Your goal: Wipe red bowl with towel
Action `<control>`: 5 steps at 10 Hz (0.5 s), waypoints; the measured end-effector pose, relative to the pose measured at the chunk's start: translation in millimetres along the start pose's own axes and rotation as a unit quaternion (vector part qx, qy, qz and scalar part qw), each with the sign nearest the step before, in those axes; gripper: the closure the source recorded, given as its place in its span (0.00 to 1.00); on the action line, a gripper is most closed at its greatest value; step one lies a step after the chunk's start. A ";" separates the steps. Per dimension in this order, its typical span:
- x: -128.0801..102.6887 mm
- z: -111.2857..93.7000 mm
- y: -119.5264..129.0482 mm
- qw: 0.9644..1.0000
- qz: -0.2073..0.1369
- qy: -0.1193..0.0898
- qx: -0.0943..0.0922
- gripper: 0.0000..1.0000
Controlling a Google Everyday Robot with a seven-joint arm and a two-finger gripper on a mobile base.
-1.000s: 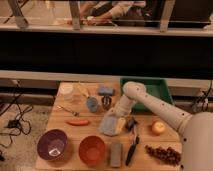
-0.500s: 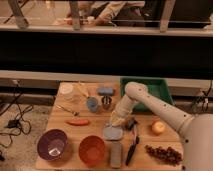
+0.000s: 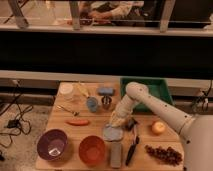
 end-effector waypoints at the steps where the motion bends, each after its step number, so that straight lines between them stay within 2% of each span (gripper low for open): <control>1: -8.3 -4.9 3.6 1.000 -0.008 -0.008 0.002 0.98; 5: -43.1 -19.5 16.2 0.998 -0.047 -0.033 0.013 0.98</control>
